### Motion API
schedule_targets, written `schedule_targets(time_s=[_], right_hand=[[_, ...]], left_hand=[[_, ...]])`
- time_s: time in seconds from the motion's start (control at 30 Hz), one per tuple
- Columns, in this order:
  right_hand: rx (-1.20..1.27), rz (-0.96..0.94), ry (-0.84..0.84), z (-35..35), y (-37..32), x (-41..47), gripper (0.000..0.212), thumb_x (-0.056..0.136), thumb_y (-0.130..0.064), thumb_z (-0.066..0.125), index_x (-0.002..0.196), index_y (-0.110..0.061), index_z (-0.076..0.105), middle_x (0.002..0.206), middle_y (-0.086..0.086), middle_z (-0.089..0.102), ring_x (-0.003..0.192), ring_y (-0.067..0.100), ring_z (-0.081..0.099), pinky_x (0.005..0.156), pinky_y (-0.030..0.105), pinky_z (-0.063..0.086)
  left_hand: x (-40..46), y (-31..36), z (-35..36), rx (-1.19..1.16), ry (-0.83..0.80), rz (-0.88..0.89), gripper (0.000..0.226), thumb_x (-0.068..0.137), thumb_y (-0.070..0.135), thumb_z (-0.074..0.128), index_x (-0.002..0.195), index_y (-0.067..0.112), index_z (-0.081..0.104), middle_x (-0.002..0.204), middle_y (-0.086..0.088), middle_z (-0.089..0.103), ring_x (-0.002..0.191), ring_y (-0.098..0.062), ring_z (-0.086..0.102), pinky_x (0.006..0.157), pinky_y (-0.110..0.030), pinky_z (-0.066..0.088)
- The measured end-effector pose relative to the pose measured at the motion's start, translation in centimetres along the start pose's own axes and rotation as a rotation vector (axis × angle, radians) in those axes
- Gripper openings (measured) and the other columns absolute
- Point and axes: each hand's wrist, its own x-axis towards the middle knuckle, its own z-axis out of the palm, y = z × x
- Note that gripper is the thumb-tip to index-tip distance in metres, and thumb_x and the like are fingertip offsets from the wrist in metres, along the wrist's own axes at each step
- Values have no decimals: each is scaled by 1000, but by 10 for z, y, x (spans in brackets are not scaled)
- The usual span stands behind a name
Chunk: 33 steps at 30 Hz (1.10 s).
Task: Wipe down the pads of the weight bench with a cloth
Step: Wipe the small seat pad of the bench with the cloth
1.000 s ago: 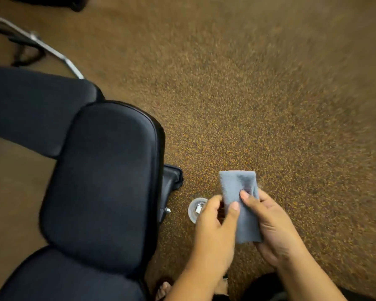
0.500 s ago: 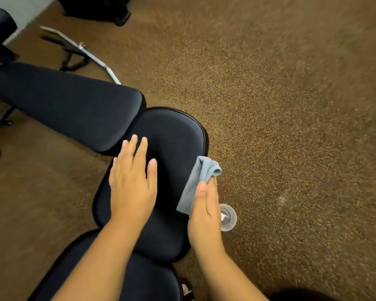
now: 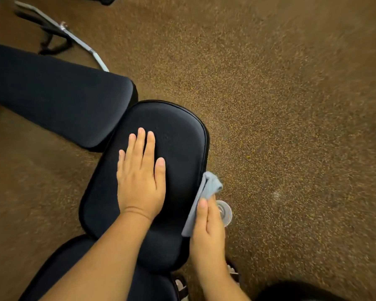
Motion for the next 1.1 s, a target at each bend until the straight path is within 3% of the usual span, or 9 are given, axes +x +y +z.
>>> schedule_targets(time_s=[0.13, 0.23, 0.37, 0.43, 0.5, 0.57, 0.7, 0.83, 1.1], right_hand=[[-42, -39, 67, 7, -7, 26, 62, 97, -57, 24, 130, -13, 54, 125, 3, 61, 120, 17, 54, 101, 47, 41], [-32, -90, 108, 8, -36, 90, 46, 99, -38, 29, 130, -16, 55, 124, -1, 61, 119, 14, 54, 102, 43, 41], [11, -121, 94, 12, -46, 107, 42, 101, -31, 30, 134, -19, 52, 133, -5, 57, 126, 8, 49, 109, 35, 37], [-23, -86, 103, 11, -33, 73, 39, 102, -32, 30, 126, -15, 56, 123, -2, 61, 115, 5, 54, 101, 29, 40], [-73, -23, 109, 9, -20, 37, 46, 100, -41, 29, 114, -8, 58, 105, 1, 63, 96, 7, 54, 88, 34, 45], [-82, 6, 93, 7, -17, 24, 49, 99, -44, 29, 110, -7, 59, 100, -1, 61, 91, 9, 53, 85, 38, 45], [-82, -37, 149, 6, -44, 76, 38, 100, -35, 31, 119, -19, 61, 110, -4, 65, 103, 8, 58, 92, 31, 45], [-260, -139, 8, 8, -82, 139, 36, 103, -34, 33, 129, -29, 58, 124, -10, 62, 116, 7, 55, 100, 35, 43], [-255, -112, -5, -10, -61, 100, 38, 101, -38, 33, 126, -26, 59, 120, -8, 64, 114, 12, 58, 97, 45, 46]], left_hand=[[1, -2, 2, -1, 24, 7, 57, 101, 36, 26, 155, 19, 21, 163, 3, 13, 151, -16, 7, 121, -35, 0], [2, -2, 3, -7, 28, 4, 57, 100, 36, 27, 154, 19, 22, 162, 4, 11, 151, -16, 7, 121, -33, -1], [3, -3, 3, -15, 16, 0, 58, 99, 37, 26, 155, 21, 19, 162, 7, 7, 151, -14, 4, 121, -35, 0], [2, -2, 2, -12, 9, -1, 58, 99, 37, 26, 155, 21, 19, 162, 6, 8, 150, -14, 4, 121, -35, 0], [2, -2, 2, -8, 1, 1, 58, 99, 36, 26, 155, 20, 18, 162, 5, 8, 151, -15, 4, 122, -36, 0], [2, -2, 1, -8, -5, 4, 58, 99, 35, 27, 155, 20, 18, 162, 5, 7, 151, -16, 4, 122, -38, 1], [2, -4, 2, -8, -8, 10, 59, 99, 36, 28, 154, 19, 19, 161, 5, 7, 151, -18, 6, 122, -40, 4], [3, -5, 2, 1, -19, 11, 59, 98, 36, 27, 154, 20, 19, 161, 4, 7, 151, -18, 6, 121, -39, 3], [3, -6, 1, -18, -21, 13, 61, 97, 35, 31, 154, 19, 20, 161, 3, 10, 151, -18, 7, 122, -38, 2]])
